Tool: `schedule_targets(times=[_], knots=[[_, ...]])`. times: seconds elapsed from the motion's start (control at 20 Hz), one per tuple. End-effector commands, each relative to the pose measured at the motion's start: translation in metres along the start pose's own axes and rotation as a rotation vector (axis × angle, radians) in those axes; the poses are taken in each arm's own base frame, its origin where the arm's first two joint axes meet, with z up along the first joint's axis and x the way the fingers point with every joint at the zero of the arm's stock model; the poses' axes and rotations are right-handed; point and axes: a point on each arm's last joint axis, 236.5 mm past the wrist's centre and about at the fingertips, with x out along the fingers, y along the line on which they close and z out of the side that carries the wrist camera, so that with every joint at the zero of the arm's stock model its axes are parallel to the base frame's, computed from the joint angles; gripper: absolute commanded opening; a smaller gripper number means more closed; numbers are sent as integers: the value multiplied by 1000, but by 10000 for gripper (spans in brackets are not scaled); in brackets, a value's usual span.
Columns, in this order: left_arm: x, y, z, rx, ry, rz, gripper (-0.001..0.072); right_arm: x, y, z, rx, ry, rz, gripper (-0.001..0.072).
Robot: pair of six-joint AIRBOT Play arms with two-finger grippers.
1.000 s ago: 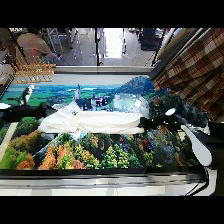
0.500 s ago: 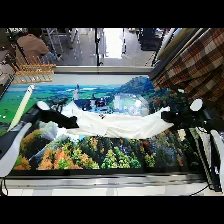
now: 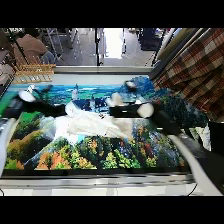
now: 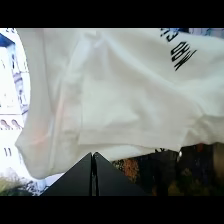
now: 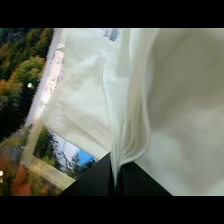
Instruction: Fold the clothes and pants, and hang the long-sleeved shirts on hangers.
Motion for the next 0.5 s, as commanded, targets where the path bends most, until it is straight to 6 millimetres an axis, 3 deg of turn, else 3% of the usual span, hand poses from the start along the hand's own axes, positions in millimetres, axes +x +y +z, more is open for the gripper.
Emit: schedule_targets(times=[0.0, 0.15, 0.2, 0.25, 0.35, 0.45], knots=[[-78, 16, 15, 22, -118, 45, 7, 98, 63, -14, -9, 1, 108, 15], [-76, 28, 12, 5, -98, 50, 7, 160, 91, -24, -22, 81, 181, 19], [-70, 30, 10, -2, -84, 46, 7, 170, 95, -31, -18, 122, 203, 116], [-60, 32, 9, -9, -64, 39, 7, 173, 98, -37, -28, 162, 231, 307], [-40, 33, 4, -16, -21, 23, 7, 157, 99, -38, -99, 203, 271, 318], [-17, 27, -1, -27, 24, -16, 7, 115, 78, -4, -115, 184, 239, 430]])
